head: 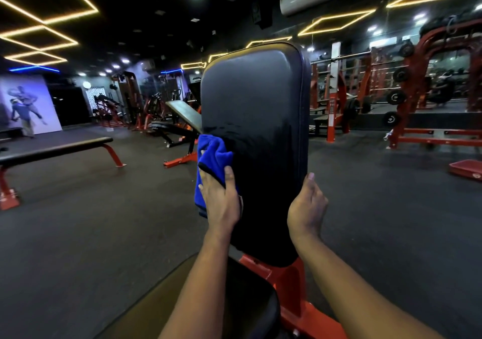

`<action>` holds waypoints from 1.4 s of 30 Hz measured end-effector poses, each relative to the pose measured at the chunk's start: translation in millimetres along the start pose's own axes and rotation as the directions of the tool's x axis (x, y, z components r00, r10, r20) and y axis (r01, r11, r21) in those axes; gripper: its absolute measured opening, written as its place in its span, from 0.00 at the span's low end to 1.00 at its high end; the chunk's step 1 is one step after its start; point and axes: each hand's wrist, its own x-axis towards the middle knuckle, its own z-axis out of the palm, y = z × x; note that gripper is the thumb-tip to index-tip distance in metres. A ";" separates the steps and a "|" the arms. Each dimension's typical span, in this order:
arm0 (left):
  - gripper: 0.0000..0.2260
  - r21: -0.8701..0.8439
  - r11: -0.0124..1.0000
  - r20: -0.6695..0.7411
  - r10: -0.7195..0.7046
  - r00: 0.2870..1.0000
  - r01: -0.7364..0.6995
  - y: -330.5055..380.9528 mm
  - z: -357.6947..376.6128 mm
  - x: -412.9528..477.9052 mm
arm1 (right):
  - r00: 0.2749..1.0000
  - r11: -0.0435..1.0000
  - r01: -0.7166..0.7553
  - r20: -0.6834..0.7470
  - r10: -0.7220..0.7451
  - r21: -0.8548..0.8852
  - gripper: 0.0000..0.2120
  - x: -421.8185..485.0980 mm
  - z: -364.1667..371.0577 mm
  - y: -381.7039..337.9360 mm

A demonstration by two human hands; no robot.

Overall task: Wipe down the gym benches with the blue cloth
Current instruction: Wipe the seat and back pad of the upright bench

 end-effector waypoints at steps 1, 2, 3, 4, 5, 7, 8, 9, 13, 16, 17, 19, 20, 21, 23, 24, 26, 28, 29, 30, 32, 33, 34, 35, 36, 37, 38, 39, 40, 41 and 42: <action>0.35 0.020 1.000 0.014 -0.001 1.000 0.001 1.0 -1.9 -3.1 | 1.000 1.000 -0.011 0.007 0.011 0.002 0.26 -0.5 -0.3 -0.9; 0.34 0.042 0.999 0.024 -0.009 1.000 0.008 2.8 -3.3 -4.9 | 1.000 1.000 -0.021 0.010 0.021 0.004 0.26 -0.7 -0.3 -1.6; 0.33 0.063 0.998 0.032 -0.023 0.999 0.021 5.6 -4.6 -6.1 | 1.000 1.000 -0.028 0.012 0.028 0.009 0.26 -1.3 -1.6 -3.3; 0.32 0.079 0.996 0.037 -0.032 0.999 0.030 7.1 -5.6 -6.5 | 0.999 0.999 -0.034 0.017 0.034 0.013 0.26 -2.0 -1.9 -4.9; 0.31 0.092 0.996 0.042 -0.021 0.999 0.017 10.1 -7.0 -7.4 | 0.999 0.999 -0.036 0.028 0.036 0.020 0.27 -3.5 -3.1 -8.6; 0.34 0.115 0.993 0.054 0.025 0.998 -0.031 15.3 -6.2 -8.8 | 0.998 0.999 -0.043 0.046 0.042 0.014 0.27 -6.0 -4.3 -12.4; 0.35 0.126 0.991 0.069 0.041 0.997 -0.049 18.6 -5.4 -9.0 | 0.998 0.999 -0.050 0.048 0.049 0.016 0.27 -7.1 -5.5 -13.7; 0.37 0.138 0.988 0.084 0.056 0.995 -0.067 20.3 -3.2 -8.8 | 0.997 0.998 -0.062 0.054 0.061 0.022 0.26 -7.3 -6.1 -14.9; 0.36 0.189 0.970 0.081 0.143 0.986 -0.156 31.1 11.5 -3.8 | 0.988 0.989 -0.140 0.074 0.137 0.040 0.25 -3.9 -8.6 -22.8; 0.37 0.168 0.975 0.028 0.143 0.989 -0.145 39.0 20.6 15.4 | 0.979 0.981 -0.193 0.070 0.191 0.028 0.25 10.3 -5.6 -36.1; 0.37 0.154 0.979 0.008 0.131 0.991 -0.131 41.6 22.4 23.4 | 0.980 0.980 -0.191 0.073 0.187 0.052 0.25 18.6 -1.6 -44.7; 0.37 0.120 0.985 -0.018 0.125 0.992 -0.122 42.4 23.3 33.0 | 0.982 0.974 -0.180 0.087 0.170 0.139 0.26 36.6 11.7 -61.5; 0.36 0.102 0.987 -0.027 0.127 0.992 -0.124 40.2 23.9 33.9 | 0.981 0.969 -0.184 0.086 0.171 0.164 0.26 45.2 19.3 -68.1; 0.36 0.091 0.988 -0.038 0.129 0.991 -0.125 38.6 23.9 29.7 | 0.982 0.968 -0.180 0.081 0.168 0.176 0.25 50.8 23.3 -71.4; 0.35 0.070 0.989 -0.043 0.131 0.990 -0.128 36.0 25.0 20.8 | 0.985 0.972 -0.171 0.055 0.164 0.163 0.21 55.2 25.8 -70.5; 0.35 0.060 0.990 -0.038 0.128 0.991 -0.125 33.7 25.2 18.1 | 0.988 0.977 -0.155 0.043 0.151 0.146 0.22 55.1 24.7 -69.2; 0.35 0.063 0.988 -0.030 0.141 0.990 -0.139 27.8 23.1 13.1 | 0.991 0.985 -0.128 0.046 0.124 0.113 0.23 50.6 22.3 -68.6; 0.34 0.079 0.982 -0.011 0.174 0.985 -0.173 25.2 19.6 5.4 | 0.992 0.987 -0.125 0.048 0.121 0.099 0.26 47.3 20.2 -69.6; 0.34 0.078 0.981 -0.001 0.177 0.984 -0.176 24.7 18.9 -0.8 | 0.990 0.985 -0.135 0.051 0.131 0.103 0.28 45.8 18.9 -73.0; 0.34 0.077 0.982 0.001 0.175 0.985 -0.174 23.9 18.8 -6.8 | 0.991 0.986 -0.133 0.046 0.129 0.104 0.29 45.7 19.5 -75.6; 0.34 0.095 0.982 -0.004 0.165 0.986 -0.164 28.7 22.8 -13.1 | 0.991 0.987 -0.129 0.049 0.124 0.097 0.29 45.6 17.9 -76.2; 0.35 0.104 0.984 -0.006 0.145 0.989 -0.143 34.7 23.7 -6.5 | 0.991 0.986 -0.130 0.057 0.125 0.100 0.29 45.3 17.5 -76.7; 0.36 0.104 0.988 -0.003 0.112 0.994 -0.111 40.8 24.1 5.5 | 0.991 0.987 -0.130 0.055 0.125 0.099 0.29 45.0 17.8 -76.5; 0.36 0.100 0.991 -0.006 0.087 0.996 -0.086 46.3 24.1 21.4 | 0.991 0.988 -0.127 0.062 0.122 0.093 0.30 44.2 17.4 -77.3; 0.36 0.095 0.993 -0.017 0.075 0.997 -0.073 52.1 23.3 40.3 | 0.990 0.987 -0.129 0.065 0.123 0.093 0.30 45.0 17.4 -77.0; 0.36 0.085 0.995 -0.028 0.061 0.998 -0.059 59.1 22.0 60.3 | 0.989 0.986 -0.135 0.069 0.129 0.097 0.31 45.6 16.9 -76.1; 0.35 0.072 0.997 -0.036 0.043 0.998 -0.041 66.0 20.3 78.8 | 0.987 0.984 -0.146 0.079 0.138 0.099 0.31 45.1 16.6 -75.5; 0.35 0.059 0.998 -0.048 0.033 0.998 -0.030 72.2 20.5 92.6 | 0.986 0.984 -0.152 0.089 0.143 0.096 0.32 45.6 16.0 -75.6; 0.34 0.050 0.998 -0.066 0.030 0.997 -0.026 73.6 21.2 100.3 | 0.985 0.984 -0.149 0.098 0.140 0.096 0.32 46.1 16.1 -76.0; 0.34 0.044 0.999 -0.087 0.035 0.996 -0.031 72.4 22.8 100.4 | 0.986 0.985 -0.144 0.102 0.134 0.097 0.31 46.2 16.3 -76.8; 0.34 0.037 0.998 -0.099 0.047 0.994 -0.044 67.4 24.2 92.6 | 0.986 0.985 -0.142 0.098 0.132 0.102 0.30 45.7 16.7 -77.7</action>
